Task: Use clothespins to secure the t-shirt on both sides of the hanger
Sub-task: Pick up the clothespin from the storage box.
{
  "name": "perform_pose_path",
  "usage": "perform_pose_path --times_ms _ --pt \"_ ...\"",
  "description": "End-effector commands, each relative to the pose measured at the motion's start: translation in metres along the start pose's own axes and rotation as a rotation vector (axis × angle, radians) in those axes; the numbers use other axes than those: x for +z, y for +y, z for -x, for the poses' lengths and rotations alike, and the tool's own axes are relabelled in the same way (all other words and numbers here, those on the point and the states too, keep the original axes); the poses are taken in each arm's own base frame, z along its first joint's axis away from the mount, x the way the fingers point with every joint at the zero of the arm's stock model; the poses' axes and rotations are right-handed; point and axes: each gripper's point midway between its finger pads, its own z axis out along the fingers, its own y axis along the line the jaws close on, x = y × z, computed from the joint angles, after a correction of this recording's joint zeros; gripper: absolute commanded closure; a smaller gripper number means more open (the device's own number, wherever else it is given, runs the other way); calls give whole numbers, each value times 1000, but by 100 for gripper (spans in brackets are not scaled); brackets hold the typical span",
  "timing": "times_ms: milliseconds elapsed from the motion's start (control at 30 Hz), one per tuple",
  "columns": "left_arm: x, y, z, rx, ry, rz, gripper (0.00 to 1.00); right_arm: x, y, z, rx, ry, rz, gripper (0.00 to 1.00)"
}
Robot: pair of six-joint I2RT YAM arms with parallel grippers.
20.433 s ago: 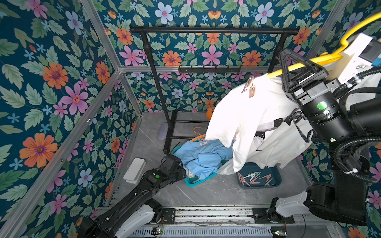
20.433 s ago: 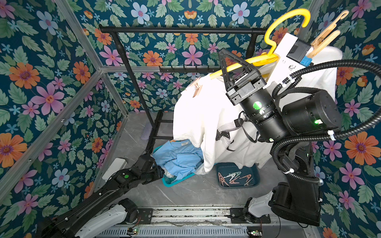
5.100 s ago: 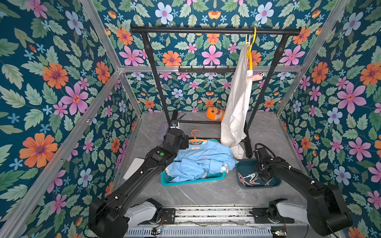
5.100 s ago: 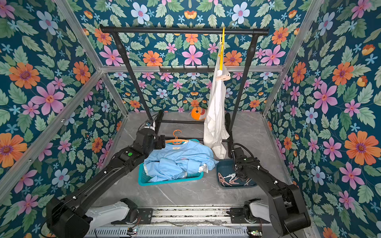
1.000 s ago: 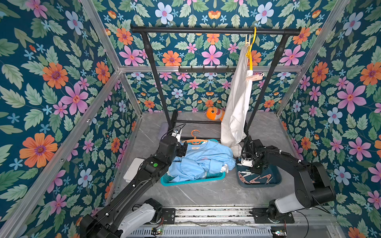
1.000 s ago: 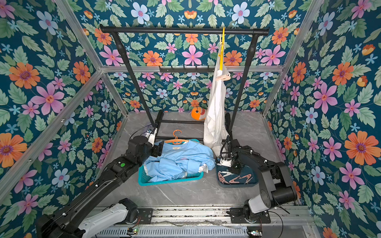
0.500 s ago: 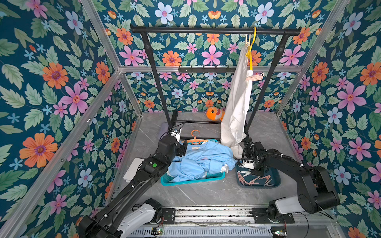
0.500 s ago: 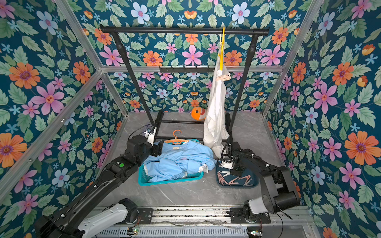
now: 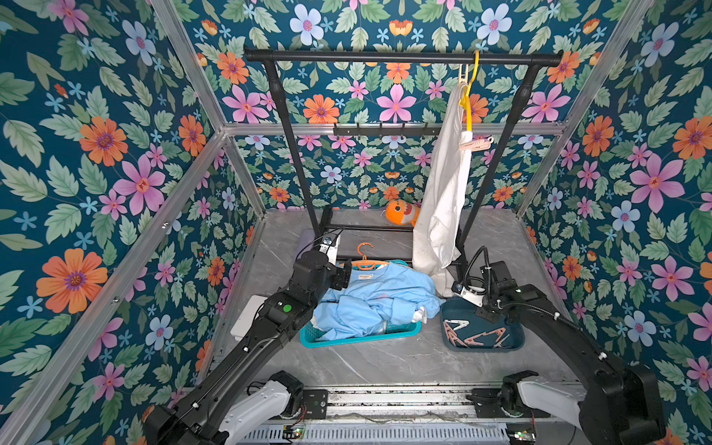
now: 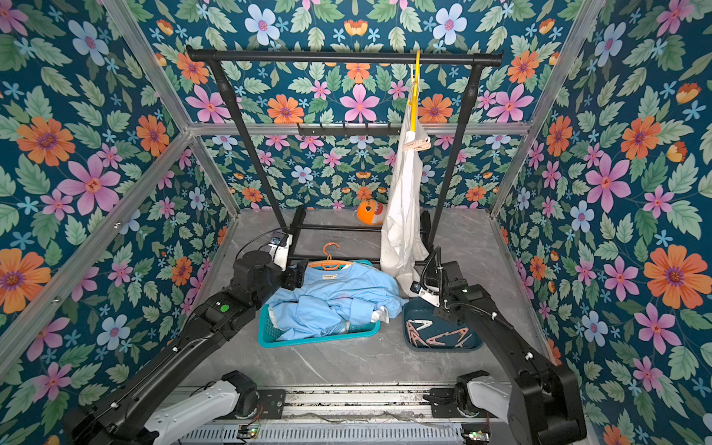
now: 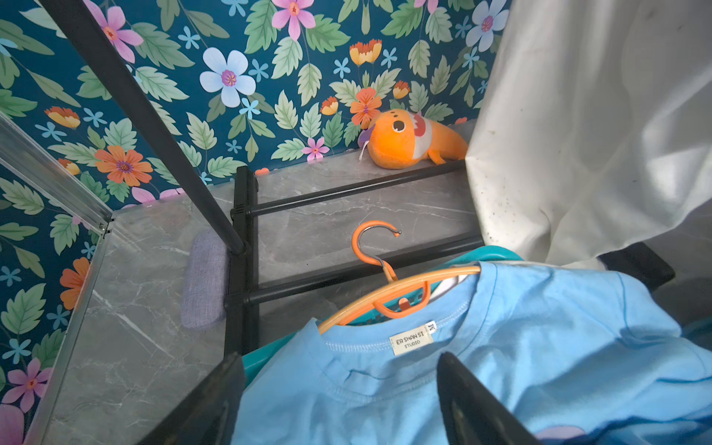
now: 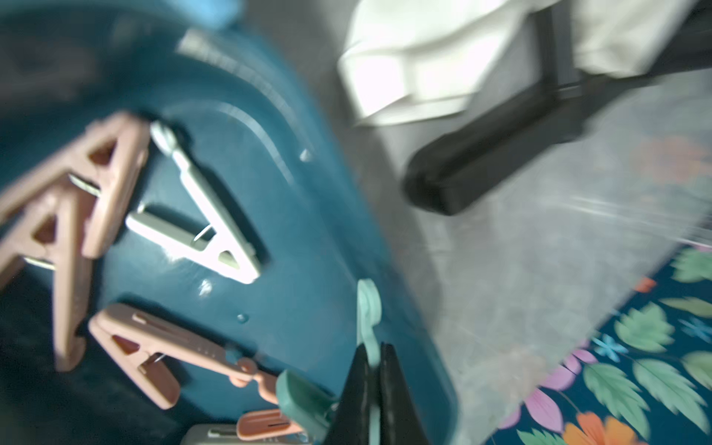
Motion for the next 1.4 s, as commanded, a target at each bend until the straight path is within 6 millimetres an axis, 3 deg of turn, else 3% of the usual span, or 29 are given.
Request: perform_pose_path --times_ms 0,133,367,500,600,900,1067,1367 --pt "-11 -17 23 4 -108 -110 20 -36 -14 33 197 -204 -44 97" --pt "-30 -45 41 1 -217 -291 20 -100 -16 64 369 -512 -57 100" --pt "-61 -97 75 -36 -394 -643 9 -236 -17 114 535 -1184 41 100" --pt "-77 -119 91 -33 -470 -791 5 -290 -12 139 545 -1492 261 100" --pt "-88 -138 96 -7 -501 -879 2 -318 -15 151 549 -1643 373 100" --pt "-97 -206 107 114 -511 -999 4 -355 49 209 111 -1714 484 100" --pt "-109 -218 118 105 -536 -1078 9 -354 48 220 107 -1748 532 100" --pt "-116 -229 104 188 -515 -1083 13 -350 38 227 163 -1737 475 100"
